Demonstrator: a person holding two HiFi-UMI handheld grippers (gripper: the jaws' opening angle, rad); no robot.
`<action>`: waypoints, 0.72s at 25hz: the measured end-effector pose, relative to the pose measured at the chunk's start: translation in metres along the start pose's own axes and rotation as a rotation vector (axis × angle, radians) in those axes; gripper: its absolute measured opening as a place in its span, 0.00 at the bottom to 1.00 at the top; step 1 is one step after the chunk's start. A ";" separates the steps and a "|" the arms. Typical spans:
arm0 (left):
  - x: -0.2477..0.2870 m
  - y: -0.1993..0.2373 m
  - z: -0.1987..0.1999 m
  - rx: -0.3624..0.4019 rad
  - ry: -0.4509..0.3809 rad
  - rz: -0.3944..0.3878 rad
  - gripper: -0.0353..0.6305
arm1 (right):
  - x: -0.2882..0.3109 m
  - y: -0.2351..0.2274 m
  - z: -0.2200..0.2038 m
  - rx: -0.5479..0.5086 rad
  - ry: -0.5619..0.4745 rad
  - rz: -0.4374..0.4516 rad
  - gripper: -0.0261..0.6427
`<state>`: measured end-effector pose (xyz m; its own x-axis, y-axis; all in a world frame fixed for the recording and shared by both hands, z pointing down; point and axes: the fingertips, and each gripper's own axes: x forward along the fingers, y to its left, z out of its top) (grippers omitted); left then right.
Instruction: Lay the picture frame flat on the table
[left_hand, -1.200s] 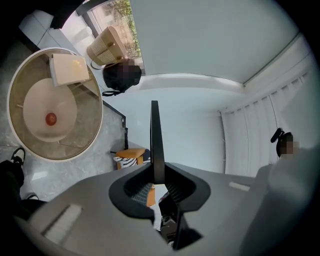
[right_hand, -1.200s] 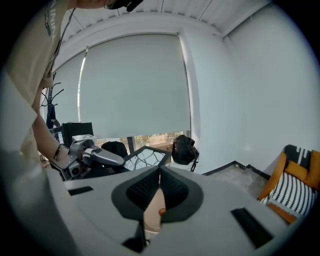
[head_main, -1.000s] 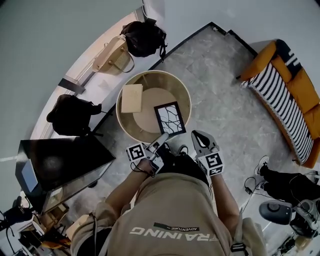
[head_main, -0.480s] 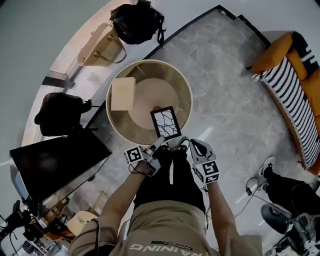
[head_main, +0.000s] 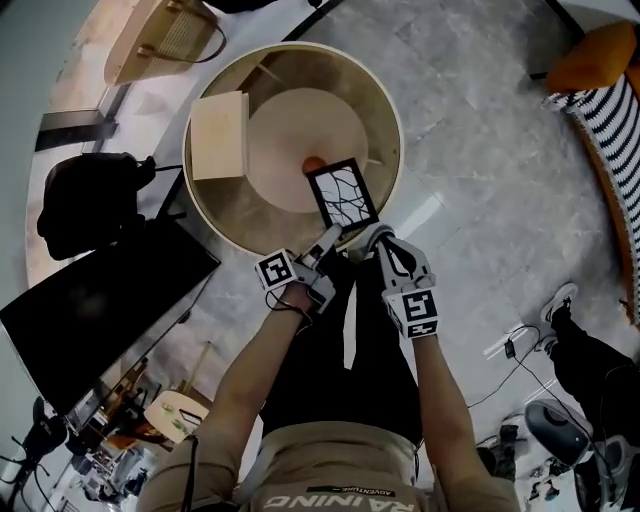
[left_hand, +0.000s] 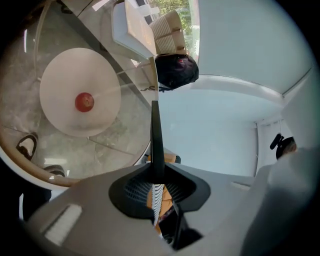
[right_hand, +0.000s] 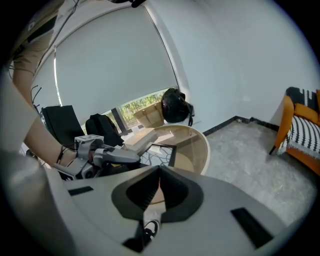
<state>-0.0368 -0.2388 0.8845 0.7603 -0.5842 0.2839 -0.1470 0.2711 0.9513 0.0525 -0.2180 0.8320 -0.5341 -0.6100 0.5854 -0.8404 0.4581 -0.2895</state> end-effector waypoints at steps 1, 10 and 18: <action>0.001 0.008 0.002 0.003 0.003 0.019 0.17 | 0.004 0.000 -0.007 0.004 0.010 0.005 0.05; 0.010 0.042 0.004 0.048 0.051 0.128 0.17 | 0.017 -0.005 -0.043 -0.012 0.064 0.008 0.05; 0.012 0.067 -0.003 0.219 0.148 0.351 0.17 | 0.032 -0.005 -0.041 0.003 0.022 0.024 0.05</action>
<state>-0.0361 -0.2254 0.9517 0.7207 -0.3652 0.5892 -0.5311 0.2553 0.8079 0.0436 -0.2141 0.8833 -0.5517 -0.5844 0.5950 -0.8278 0.4706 -0.3054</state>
